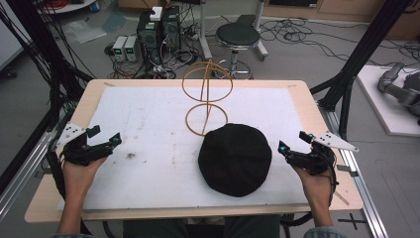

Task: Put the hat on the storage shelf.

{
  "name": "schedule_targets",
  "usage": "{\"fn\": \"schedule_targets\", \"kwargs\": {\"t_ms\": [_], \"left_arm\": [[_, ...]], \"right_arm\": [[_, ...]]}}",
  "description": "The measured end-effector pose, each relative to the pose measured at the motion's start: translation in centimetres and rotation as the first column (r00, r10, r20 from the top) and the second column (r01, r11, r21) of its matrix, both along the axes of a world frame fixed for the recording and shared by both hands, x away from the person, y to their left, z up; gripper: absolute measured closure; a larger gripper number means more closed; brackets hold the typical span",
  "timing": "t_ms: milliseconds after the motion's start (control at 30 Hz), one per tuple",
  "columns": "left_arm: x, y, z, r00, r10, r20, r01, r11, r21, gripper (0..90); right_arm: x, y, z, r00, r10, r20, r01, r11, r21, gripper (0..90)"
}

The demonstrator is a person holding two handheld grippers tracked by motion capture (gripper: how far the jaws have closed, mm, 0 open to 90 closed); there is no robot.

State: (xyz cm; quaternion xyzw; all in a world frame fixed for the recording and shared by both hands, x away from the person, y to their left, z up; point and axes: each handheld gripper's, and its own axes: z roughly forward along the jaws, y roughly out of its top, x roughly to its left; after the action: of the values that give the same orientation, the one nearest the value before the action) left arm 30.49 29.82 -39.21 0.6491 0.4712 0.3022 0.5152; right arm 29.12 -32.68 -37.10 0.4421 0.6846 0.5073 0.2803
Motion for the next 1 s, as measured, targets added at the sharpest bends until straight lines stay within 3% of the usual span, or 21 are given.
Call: {"fn": "schedule_targets", "kwargs": {"t_ms": [567, 1000], "left_arm": [[0.0, 0.0, 0.0, 1.0, -0.001, -0.001, 0.001, 1.0, 0.002, 17.0], [0.0, 0.1, -0.1, 1.0, 0.001, -0.005, -0.001, 1.0, 0.001, 17.0]], "right_arm": [[-0.3, 2.4, 0.5, 0.9967, 0.08, 0.017, -0.08, 0.997, 0.006, 13.5], [-0.6, 5.0, 0.7, 0.9864, 0.162, 0.03, -0.162, 0.987, -0.006, 13.5]]}}
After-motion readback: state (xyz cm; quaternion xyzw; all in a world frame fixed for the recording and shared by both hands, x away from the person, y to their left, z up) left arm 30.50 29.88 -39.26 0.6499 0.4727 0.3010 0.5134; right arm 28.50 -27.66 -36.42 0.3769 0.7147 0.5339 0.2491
